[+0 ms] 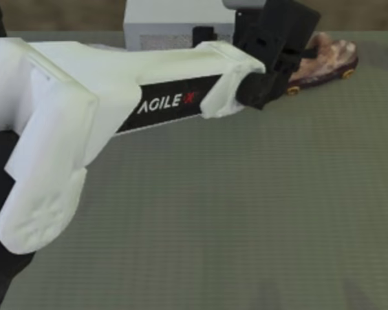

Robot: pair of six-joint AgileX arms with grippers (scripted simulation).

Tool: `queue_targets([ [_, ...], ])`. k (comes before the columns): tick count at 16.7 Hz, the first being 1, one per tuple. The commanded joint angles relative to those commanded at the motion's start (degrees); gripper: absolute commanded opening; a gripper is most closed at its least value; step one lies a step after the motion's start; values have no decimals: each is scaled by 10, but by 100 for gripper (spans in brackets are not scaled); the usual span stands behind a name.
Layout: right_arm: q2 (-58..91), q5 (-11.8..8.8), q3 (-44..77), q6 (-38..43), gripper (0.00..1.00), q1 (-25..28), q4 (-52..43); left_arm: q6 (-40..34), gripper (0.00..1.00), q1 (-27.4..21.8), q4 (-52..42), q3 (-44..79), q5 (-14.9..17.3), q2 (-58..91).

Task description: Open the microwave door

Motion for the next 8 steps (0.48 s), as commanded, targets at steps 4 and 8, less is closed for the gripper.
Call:
queue_targets([
  [4,0,0,0,0,100,0,0,0,77,0,0,0,0,0],
  [8,0,0,0,0,100,0,0,0,47,0,0,0,0,0],
])
